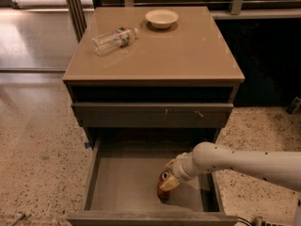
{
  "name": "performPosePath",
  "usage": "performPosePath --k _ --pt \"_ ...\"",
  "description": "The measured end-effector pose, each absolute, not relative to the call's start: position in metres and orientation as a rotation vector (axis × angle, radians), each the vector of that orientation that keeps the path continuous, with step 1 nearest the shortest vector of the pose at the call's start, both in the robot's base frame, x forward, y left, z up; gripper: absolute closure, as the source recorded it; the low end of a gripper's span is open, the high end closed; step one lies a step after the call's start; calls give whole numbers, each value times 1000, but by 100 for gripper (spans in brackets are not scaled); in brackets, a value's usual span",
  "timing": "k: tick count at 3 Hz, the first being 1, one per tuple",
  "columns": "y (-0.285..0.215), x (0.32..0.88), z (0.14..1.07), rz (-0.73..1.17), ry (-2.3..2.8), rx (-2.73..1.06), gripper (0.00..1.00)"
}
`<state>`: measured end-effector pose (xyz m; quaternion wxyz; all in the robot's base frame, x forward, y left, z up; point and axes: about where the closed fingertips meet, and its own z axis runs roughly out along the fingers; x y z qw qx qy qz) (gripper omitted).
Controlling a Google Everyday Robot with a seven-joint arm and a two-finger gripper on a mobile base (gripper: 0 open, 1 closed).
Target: Place coke can into middle drawer
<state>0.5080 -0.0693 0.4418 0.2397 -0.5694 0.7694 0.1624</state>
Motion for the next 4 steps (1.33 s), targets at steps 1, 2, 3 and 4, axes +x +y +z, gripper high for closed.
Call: performPosePath --k 1,2,3,4 --pt "-65 503 443 373 2084 -1594 100" --pt "-63 502 444 353 2077 -1603 100" --pt "-63 502 444 353 2077 -1603 73" --pt "-63 502 444 353 2077 -1604 50"
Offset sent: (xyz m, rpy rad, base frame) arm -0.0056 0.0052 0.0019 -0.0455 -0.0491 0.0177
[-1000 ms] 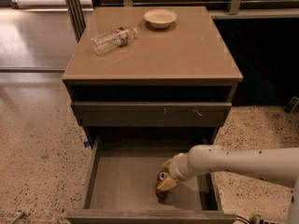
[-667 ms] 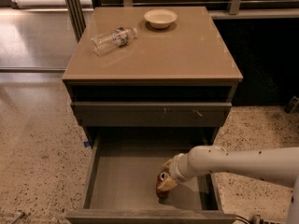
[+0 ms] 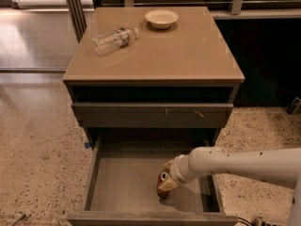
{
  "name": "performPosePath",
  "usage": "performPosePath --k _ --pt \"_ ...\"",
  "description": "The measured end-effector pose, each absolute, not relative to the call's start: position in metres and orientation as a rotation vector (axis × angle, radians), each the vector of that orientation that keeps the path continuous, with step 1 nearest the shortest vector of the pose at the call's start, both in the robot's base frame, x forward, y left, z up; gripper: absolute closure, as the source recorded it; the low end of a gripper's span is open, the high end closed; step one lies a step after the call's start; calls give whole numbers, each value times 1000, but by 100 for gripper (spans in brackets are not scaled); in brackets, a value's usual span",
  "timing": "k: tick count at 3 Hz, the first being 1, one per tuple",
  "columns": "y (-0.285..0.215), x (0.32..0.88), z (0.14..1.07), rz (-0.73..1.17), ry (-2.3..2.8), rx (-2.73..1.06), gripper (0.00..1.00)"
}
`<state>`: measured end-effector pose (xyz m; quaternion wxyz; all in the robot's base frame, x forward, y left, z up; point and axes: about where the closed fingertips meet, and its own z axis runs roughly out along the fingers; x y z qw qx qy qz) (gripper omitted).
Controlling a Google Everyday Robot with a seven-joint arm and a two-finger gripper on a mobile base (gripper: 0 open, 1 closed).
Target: Place coke can into middle drawer
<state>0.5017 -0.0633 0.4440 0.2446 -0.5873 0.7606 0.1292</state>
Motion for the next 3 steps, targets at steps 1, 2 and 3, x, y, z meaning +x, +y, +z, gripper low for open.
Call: performPosePath --k 1,2,3 --pt "-63 502 444 353 2077 -1604 19" --pt "-63 502 444 353 2077 -1604 0" --pt "-63 502 444 353 2077 -1604 0"
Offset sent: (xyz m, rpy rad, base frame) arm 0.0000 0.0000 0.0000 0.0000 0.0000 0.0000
